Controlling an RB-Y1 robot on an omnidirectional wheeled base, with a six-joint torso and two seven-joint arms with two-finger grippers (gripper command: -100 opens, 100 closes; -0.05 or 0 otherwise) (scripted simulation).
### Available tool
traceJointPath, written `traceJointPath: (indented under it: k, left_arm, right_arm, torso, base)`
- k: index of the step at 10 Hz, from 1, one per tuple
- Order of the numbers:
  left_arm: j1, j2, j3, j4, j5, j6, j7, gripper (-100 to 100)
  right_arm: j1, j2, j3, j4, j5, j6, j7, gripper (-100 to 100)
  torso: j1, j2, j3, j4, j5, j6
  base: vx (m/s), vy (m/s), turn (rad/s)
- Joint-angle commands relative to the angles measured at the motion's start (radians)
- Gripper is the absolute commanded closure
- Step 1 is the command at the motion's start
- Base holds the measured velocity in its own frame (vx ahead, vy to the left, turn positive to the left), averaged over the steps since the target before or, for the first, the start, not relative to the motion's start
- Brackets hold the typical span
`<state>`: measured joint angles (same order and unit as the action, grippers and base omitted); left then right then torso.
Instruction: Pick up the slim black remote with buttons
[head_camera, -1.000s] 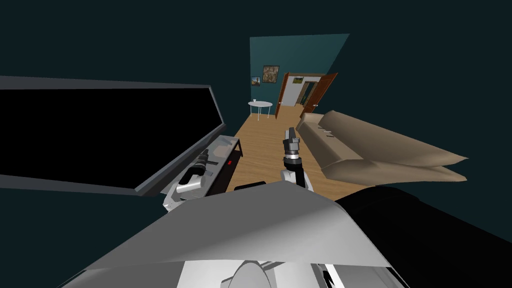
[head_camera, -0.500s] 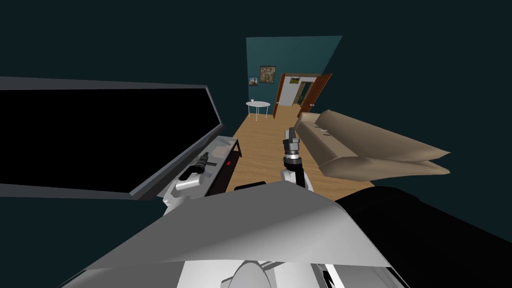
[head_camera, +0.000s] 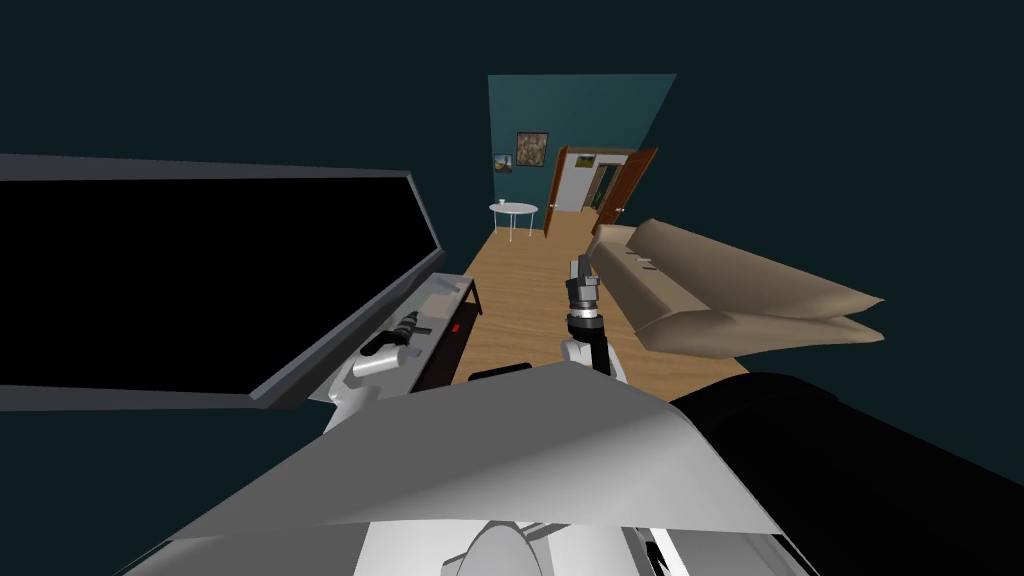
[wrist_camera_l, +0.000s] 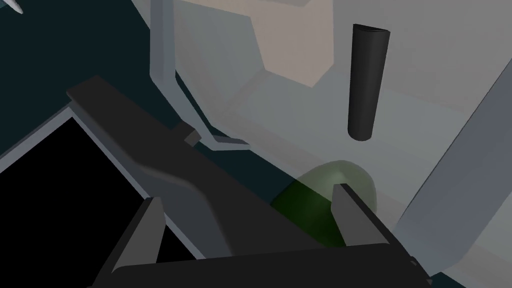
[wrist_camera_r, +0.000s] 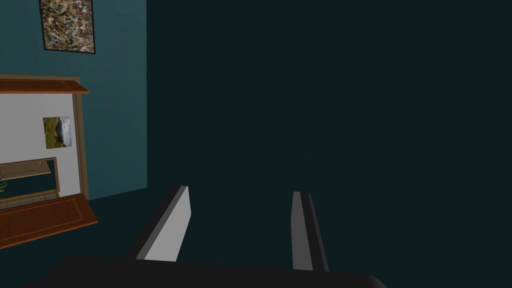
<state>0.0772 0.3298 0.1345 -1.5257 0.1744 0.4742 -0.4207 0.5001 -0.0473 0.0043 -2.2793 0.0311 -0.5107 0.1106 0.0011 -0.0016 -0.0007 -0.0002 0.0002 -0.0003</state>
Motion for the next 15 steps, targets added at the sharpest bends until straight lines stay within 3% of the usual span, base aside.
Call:
traceJointPath:
  k: [1, 4, 6, 7, 8, 9, 10, 11, 12, 15]
  left_arm:
    - [-0.014, 0.005, 0.003, 0.037, 0.009, 0.03, -0.011, -100]
    - [-0.067, 0.029, 0.015, 0.13, 0.047, 0.117, -0.05, -100]
    - [-0.067, 0.029, 0.015, 0.152, 0.047, 0.121, -0.05, -100]
    - [-0.093, 0.039, 0.02, 0.194, 0.066, 0.165, -0.069, -100]
    - [-0.093, 0.039, 0.02, 0.21, 0.066, 0.165, -0.069, -100]
    - [-0.118, 0.05, 0.025, 0.235, 0.085, 0.206, -0.088, -100]
    - [-0.118, 0.05, 0.025, 0.263, 0.085, 0.206, -0.088, -100]
    - [-0.143, 0.059, 0.03, 0.296, 0.103, 0.246, -0.107, -100]
    - [-0.143, 0.059, 0.03, 0.326, 0.103, 0.246, -0.107, -100]
    - [-0.189, 0.075, 0.039, 0.416, 0.138, 0.318, -0.142, -100]
  right_arm:
    - [0.0, 0.0, 0.0, 0.0, 0.0, 0.0, 0.0, 0]
    - [0.0, 0.0, 0.0, 0.0, 0.0, 0.0, 0.0, 0]
    - [0.0, 0.0, 0.0, 0.0, 0.0, 0.0, 0.0, 0]
    - [0.0, 0.0, 0.0, 0.0, 0.0, 0.0, 0.0, 0]
    - [0.0, 0.0, 0.0, 0.0, 0.0, 0.0, 0.0, 0]
    - [0.0, 0.0, 0.0, 0.0, 0.0, 0.0, 0.0, 0]
    - [0.0, 0.0, 0.0, 0.0, 0.0, 0.0, 0.0, 0]
    - [0.0, 0.0, 0.0, 0.0, 0.0, 0.0, 0.0, 0]
    - [0.0, 0.0, 0.0, 0.0, 0.0, 0.0, 0.0, 0]
    - [0.0, 0.0, 0.0, 0.0, 0.0, 0.0, 0.0, 0]
  torso:
    - [0.0, 0.0, 0.0, 0.0, 0.0, 0.0]
    - [0.001, -0.001, 0.0, 0.0, 0.0, 0.0]
    - [0.0, -0.001, -0.001, 0.0, 0.0, -0.001]
    - [0.0, 0.0, 0.0, 0.0, 0.0, 0.0]
    - [0.001, -0.001, -0.001, 0.0, 0.0, 0.0]
    - [0.0, -0.001, -0.001, 0.0, 0.0, 0.0]
    - [0.001, -0.002, -0.001, 0.0, 0.0, 0.0]
    - [0.001, -0.002, -0.002, -0.001, 0.0, 0.0]
    - [0.001, -0.003, -0.002, -0.001, 0.0, 0.0]
    - [0.001, -0.003, -0.002, -0.001, 0.0, -0.001]
  base:
    - [0.022, 0.01, -0.041]
    - [0.032, 0.015, -0.046]
    - [0.025, 0.009, -0.009]
    - [0.036, 0.014, -0.045]
    - [0.04, 0.016, -0.033]
    - [0.058, 0.016, -0.032]
    - [0.057, 0.019, -0.024]
    - [0.061, 0.028, -0.042]
    - [0.051, 0.025, -0.026]
    - [0.066, 0.027, -0.025]
